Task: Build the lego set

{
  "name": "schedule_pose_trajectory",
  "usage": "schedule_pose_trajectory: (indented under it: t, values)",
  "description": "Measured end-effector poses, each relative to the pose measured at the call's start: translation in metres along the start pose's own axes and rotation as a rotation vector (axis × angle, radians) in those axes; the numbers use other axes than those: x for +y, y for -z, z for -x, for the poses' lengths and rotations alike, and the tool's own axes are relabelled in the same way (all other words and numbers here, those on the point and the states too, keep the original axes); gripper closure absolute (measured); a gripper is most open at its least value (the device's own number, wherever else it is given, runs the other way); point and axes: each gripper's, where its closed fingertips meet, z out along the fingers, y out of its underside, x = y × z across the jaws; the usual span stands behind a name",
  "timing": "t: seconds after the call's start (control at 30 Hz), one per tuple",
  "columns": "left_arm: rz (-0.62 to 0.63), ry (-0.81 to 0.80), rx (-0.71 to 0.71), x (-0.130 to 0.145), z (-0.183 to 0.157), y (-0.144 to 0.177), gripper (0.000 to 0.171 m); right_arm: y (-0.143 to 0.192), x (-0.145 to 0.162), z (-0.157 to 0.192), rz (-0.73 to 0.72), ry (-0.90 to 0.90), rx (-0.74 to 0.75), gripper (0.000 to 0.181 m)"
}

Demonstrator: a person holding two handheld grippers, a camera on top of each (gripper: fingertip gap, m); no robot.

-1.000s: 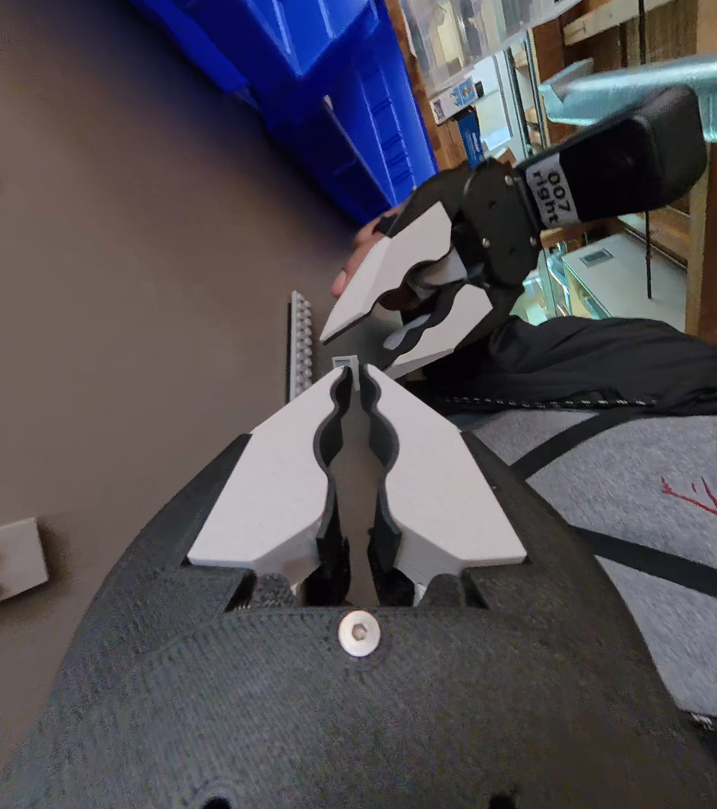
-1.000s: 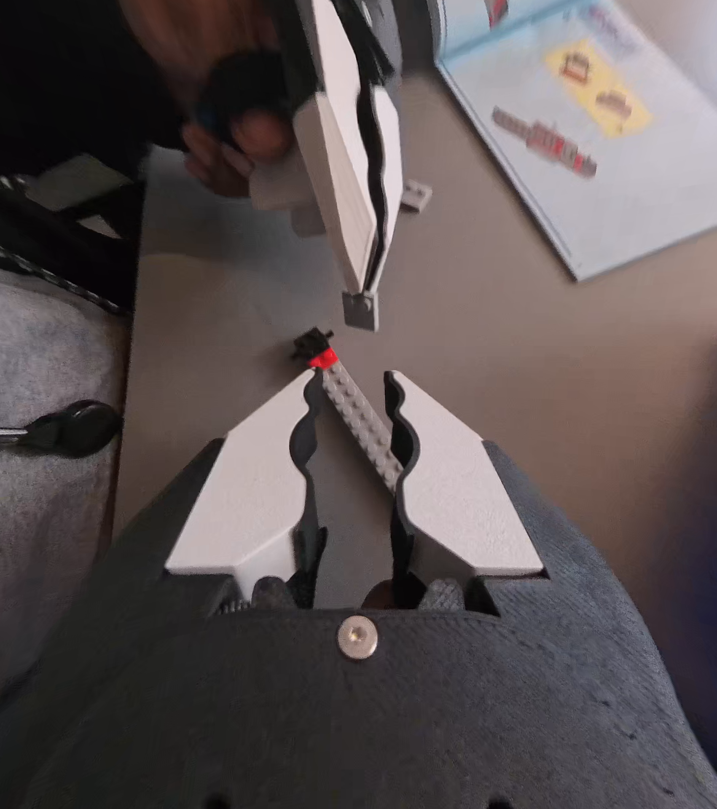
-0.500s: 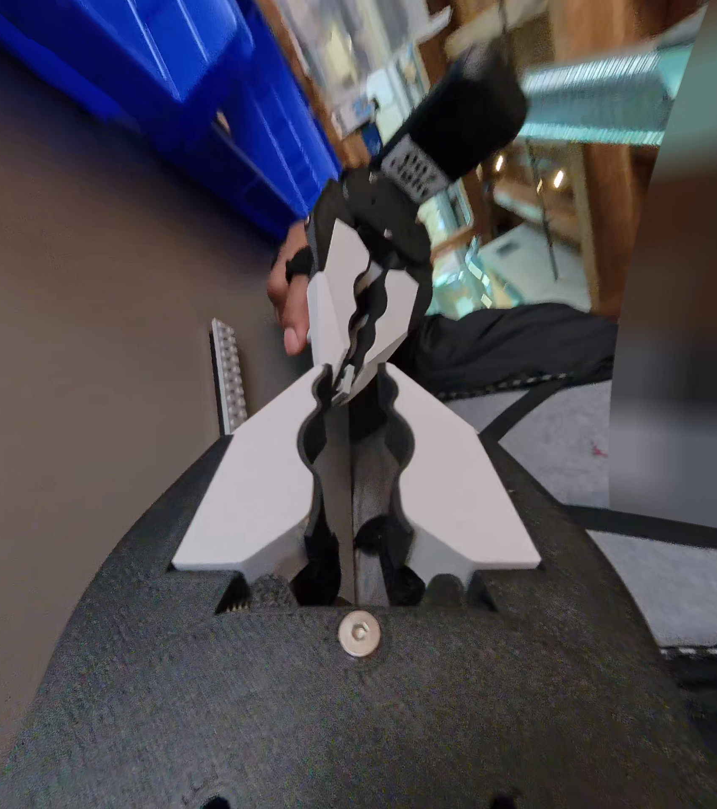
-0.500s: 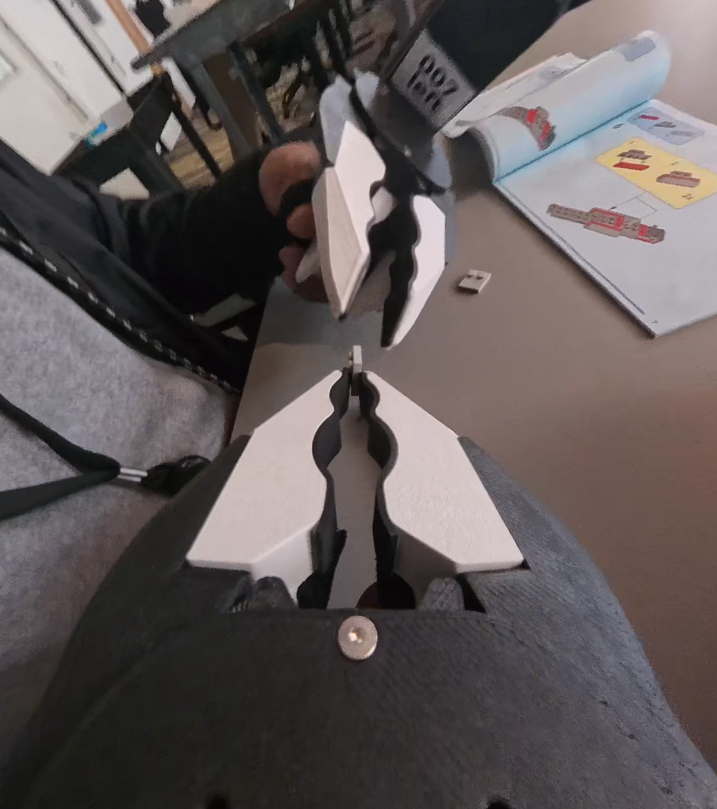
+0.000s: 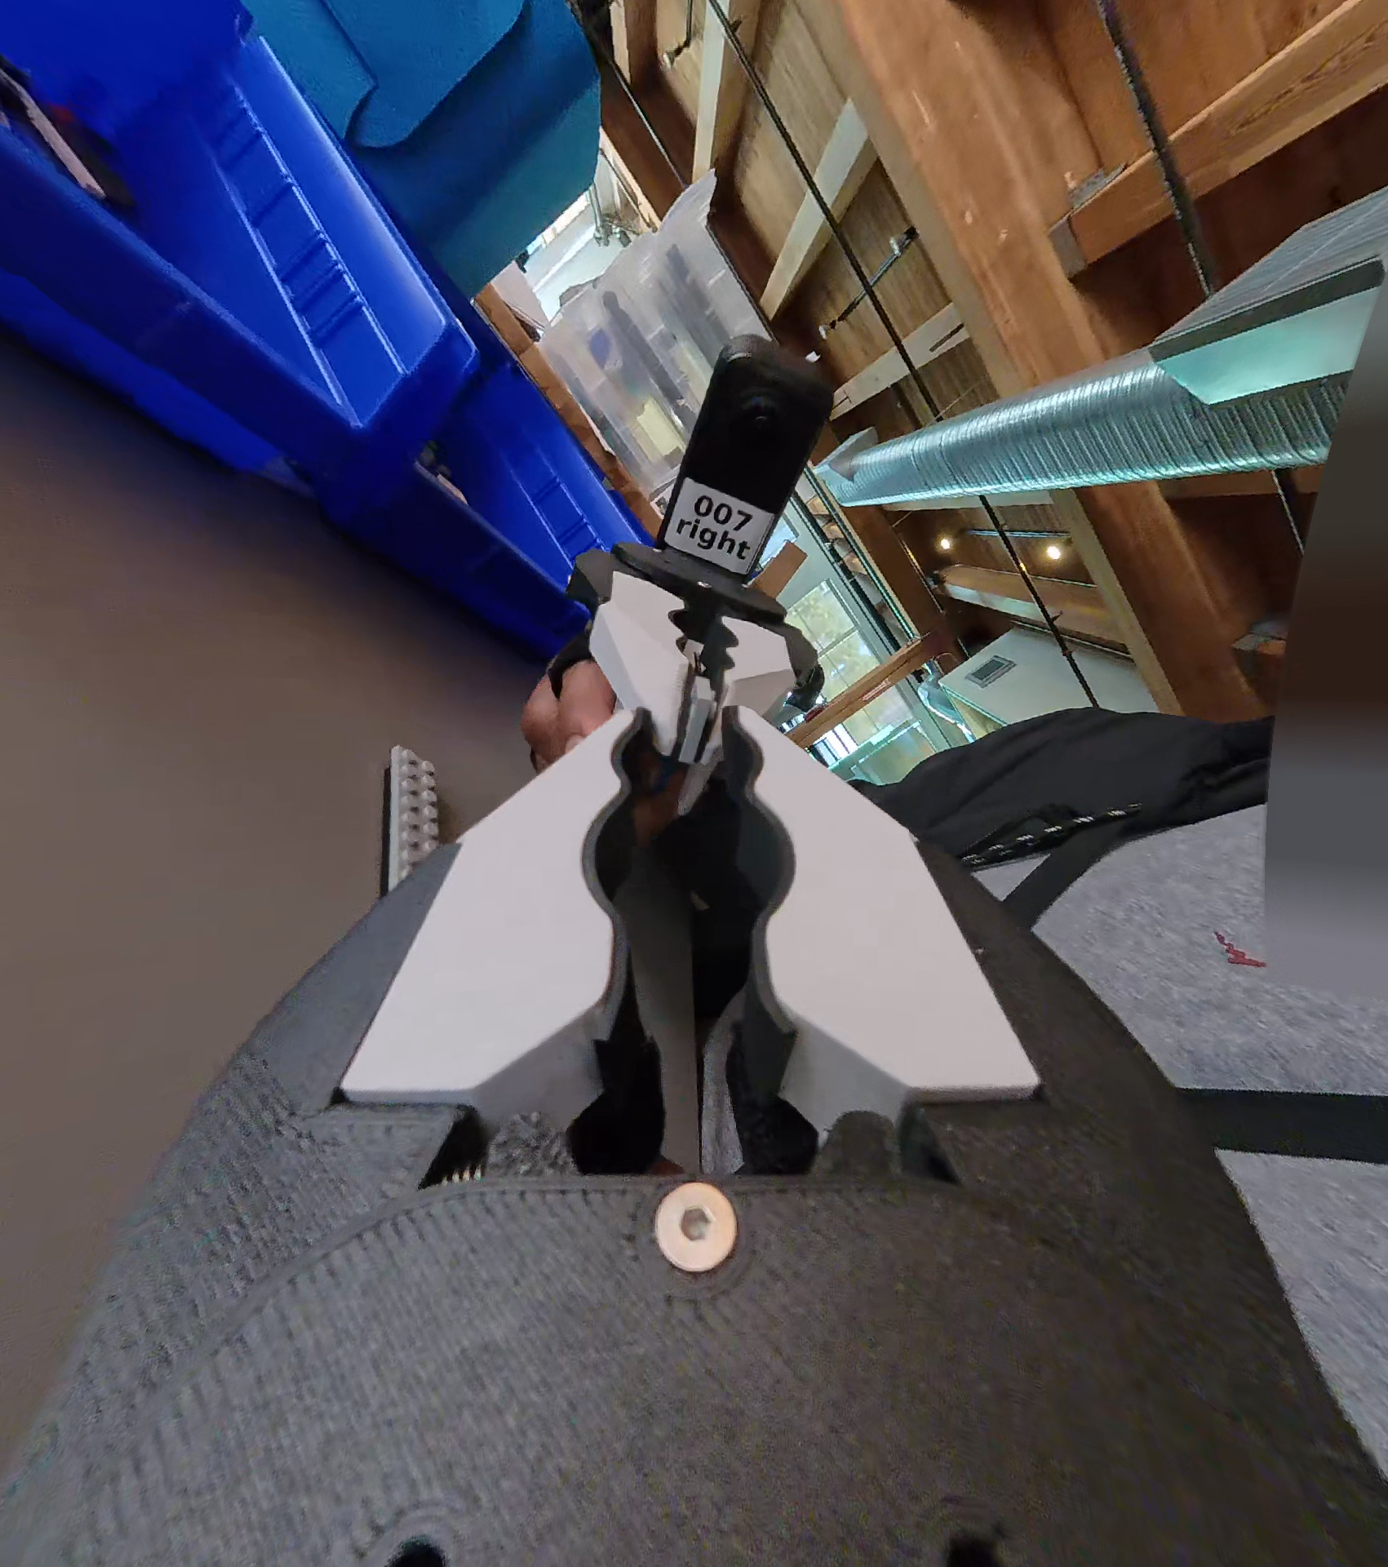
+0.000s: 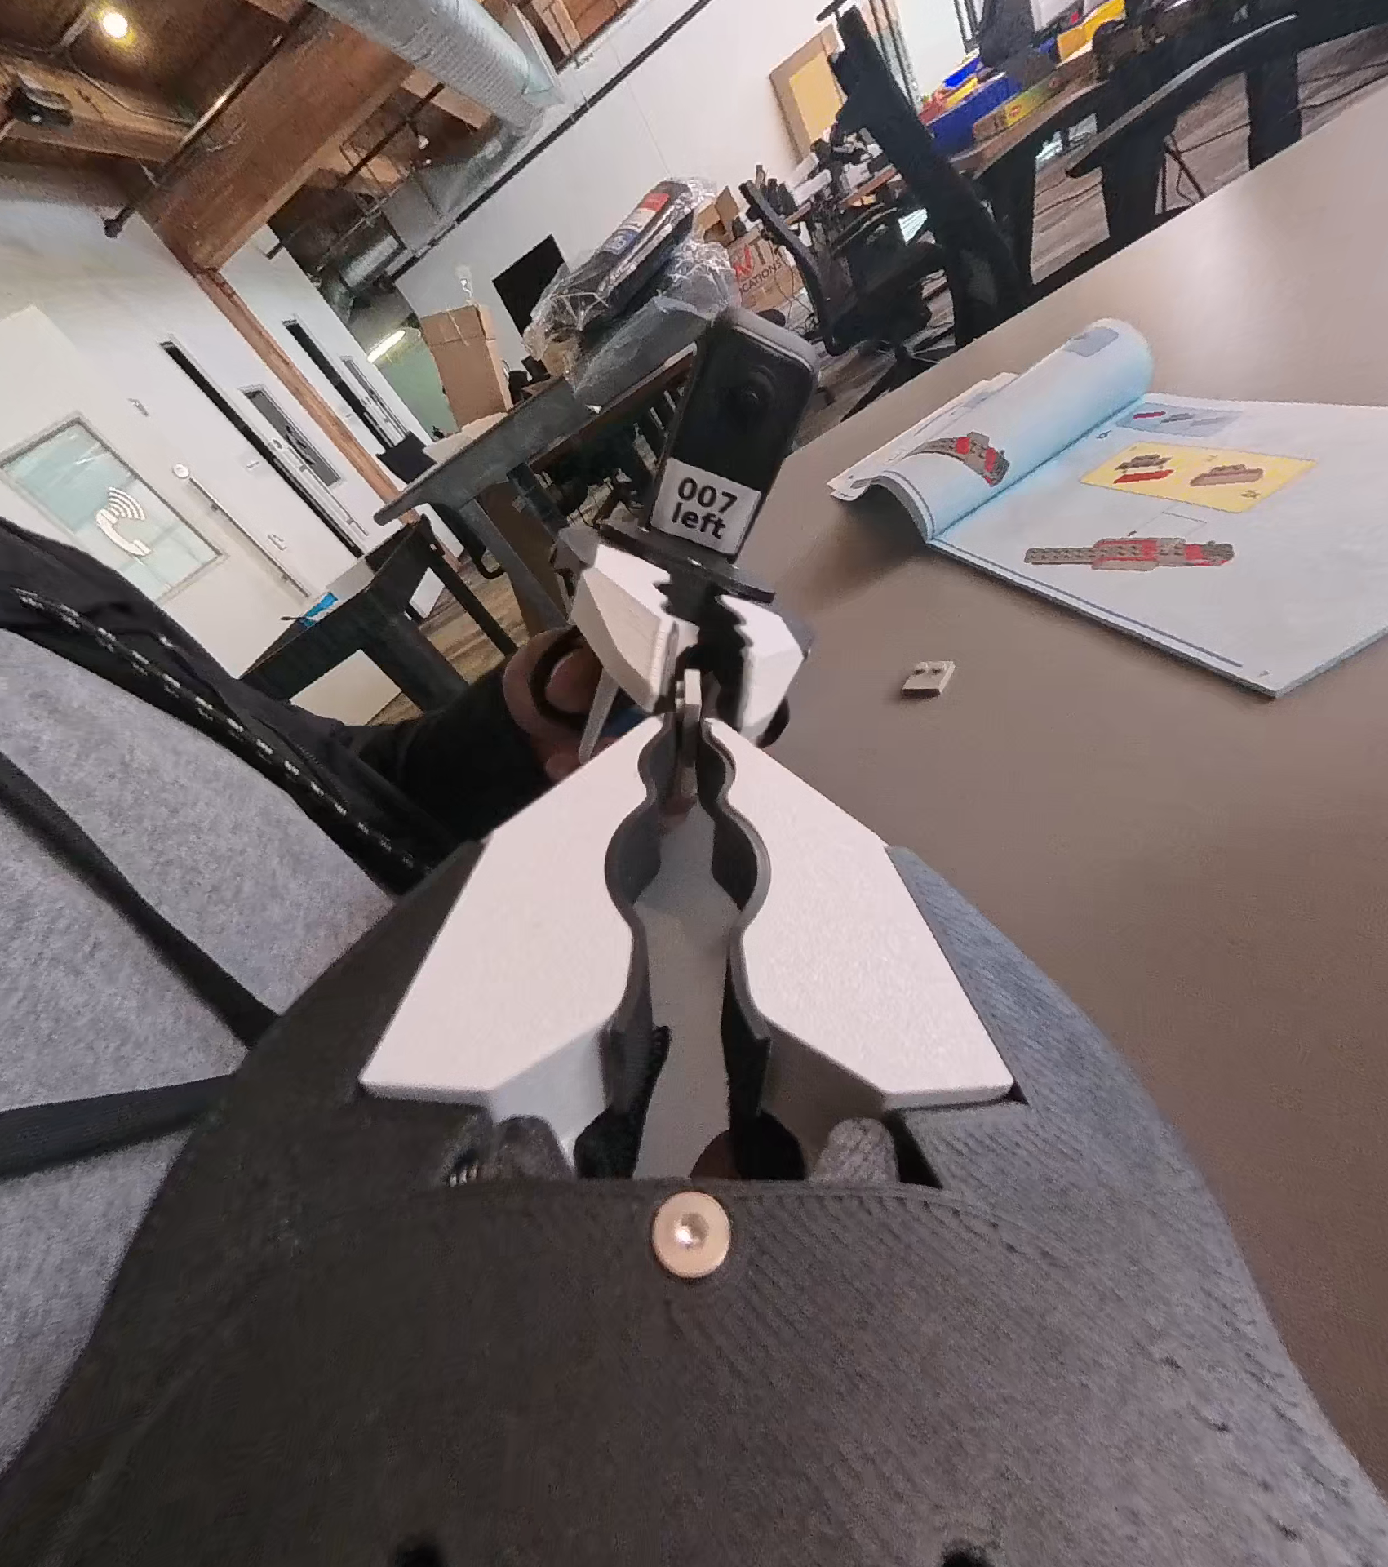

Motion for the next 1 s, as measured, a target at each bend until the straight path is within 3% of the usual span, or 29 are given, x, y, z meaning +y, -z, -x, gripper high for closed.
schedule_pose_trajectory:
  t: [0.13,0.27,0.47,0.63,0.7,1.0]
  values:
    - [0.0,-0.014,-0.01,0.002,0.0,0.001,0.16,0.0,0.002,0.003,0.026,0.05,-0.001,0.174]
    - [-0.011,0.022,-0.05,0.0,0.006,0.006,0.166,0.005,0.009,-0.003,0.148,0.234,0.029,0.146]
    - [0.035,0.045,-0.134,0.009,0.015,0.013,0.166,0.017,0.045,-0.036,0.502,0.532,0.09,0.139]
    - [0.07,0.109,-0.224,0.018,0.028,0.022,0.166,0.017,0.083,-0.057,0.758,0.59,0.072,0.144]
    - [0.067,0.134,-0.245,0.021,0.031,0.026,0.166,0.012,0.085,-0.057,0.754,0.58,0.078,0.159]
    - [0.083,0.118,-0.382,0.024,0.049,0.036,0.166,0.004,0.072,-0.071,0.621,0.567,0.332,0.161]
